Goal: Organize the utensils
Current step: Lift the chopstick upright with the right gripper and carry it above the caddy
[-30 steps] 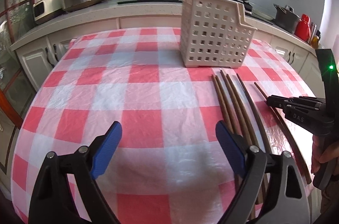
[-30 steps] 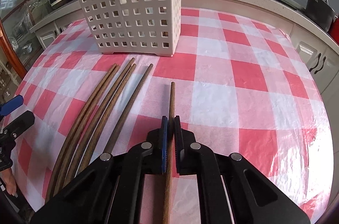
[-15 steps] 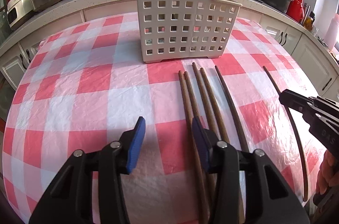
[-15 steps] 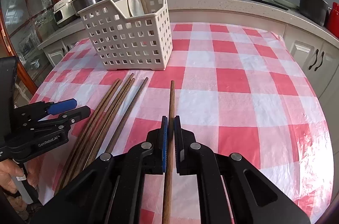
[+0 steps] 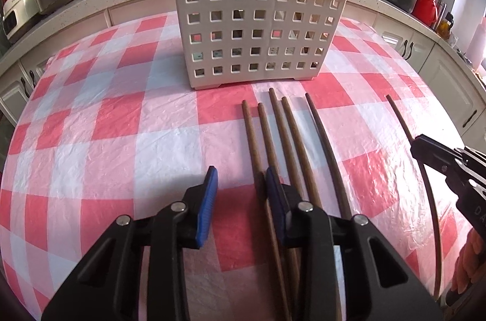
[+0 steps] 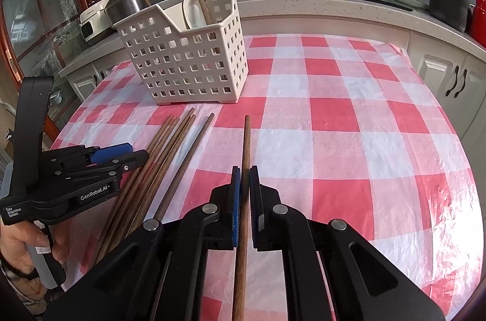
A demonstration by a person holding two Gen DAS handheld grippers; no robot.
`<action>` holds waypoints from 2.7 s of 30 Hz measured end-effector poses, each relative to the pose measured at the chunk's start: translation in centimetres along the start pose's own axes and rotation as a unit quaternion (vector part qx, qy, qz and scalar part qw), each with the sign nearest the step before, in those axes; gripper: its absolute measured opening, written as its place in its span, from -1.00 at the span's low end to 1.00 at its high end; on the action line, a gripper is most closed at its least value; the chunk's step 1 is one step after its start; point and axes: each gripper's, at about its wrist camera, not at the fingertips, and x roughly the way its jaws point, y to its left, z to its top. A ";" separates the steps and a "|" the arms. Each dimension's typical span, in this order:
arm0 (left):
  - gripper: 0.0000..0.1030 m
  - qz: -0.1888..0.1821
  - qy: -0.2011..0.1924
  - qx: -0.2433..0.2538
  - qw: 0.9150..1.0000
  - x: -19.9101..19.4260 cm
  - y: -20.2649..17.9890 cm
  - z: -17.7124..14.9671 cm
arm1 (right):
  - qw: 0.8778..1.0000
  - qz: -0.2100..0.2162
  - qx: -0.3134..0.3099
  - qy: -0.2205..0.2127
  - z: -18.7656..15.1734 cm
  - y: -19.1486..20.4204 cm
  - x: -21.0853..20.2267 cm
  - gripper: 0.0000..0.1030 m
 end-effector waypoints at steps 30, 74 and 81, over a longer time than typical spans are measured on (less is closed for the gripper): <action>-0.88 -0.005 -0.170 -0.020 0.985 -13.6 3.2 -0.7 | 0.990 0.001 -0.024 -0.138 2.9 3.3 -9.5 -0.88; -0.88 0.014 -0.246 0.004 0.969 -20.6 3.8 0.2 | 0.976 0.004 -0.064 -0.209 6.7 6.3 -14.7 -0.88; -0.88 0.006 -0.256 0.004 0.967 -22.1 4.5 5.2 | 0.973 0.002 -0.065 -0.220 11.0 5.9 -15.1 -0.88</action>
